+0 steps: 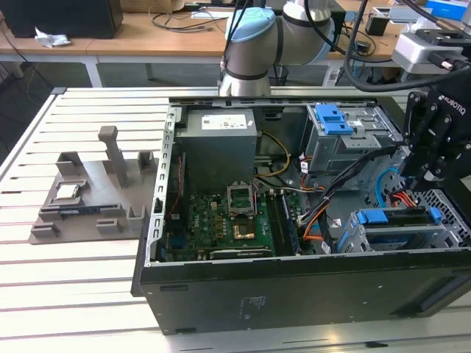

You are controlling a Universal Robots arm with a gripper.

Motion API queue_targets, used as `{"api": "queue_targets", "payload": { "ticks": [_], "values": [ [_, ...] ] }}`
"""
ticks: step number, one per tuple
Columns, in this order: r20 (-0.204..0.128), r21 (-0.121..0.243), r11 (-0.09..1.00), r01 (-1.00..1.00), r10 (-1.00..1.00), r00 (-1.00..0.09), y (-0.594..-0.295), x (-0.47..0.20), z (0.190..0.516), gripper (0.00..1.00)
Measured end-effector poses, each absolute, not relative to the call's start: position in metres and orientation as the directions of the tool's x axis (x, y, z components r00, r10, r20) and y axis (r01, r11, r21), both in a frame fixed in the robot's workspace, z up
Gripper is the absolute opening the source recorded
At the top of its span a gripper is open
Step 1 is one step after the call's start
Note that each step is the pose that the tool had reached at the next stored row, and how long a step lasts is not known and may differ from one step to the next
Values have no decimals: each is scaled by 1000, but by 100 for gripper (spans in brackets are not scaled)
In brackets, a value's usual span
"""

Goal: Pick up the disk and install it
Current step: 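Insert the second disk wire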

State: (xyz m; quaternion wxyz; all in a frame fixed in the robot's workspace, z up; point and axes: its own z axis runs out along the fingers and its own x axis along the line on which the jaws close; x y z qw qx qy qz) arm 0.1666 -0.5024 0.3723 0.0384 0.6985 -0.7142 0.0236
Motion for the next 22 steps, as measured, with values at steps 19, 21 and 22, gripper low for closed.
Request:
{"api": "queue_targets", "payload": {
  "ticks": [19,21,22],
  "values": [
    [88,20,15,-1000,-996,-13,-522,165,364,16],
    [88,20,6,-1000,-996,-4,-527,164,357,16],
    [88,20,3,-1000,-996,-2,-527,162,357,16]
  ]
}}
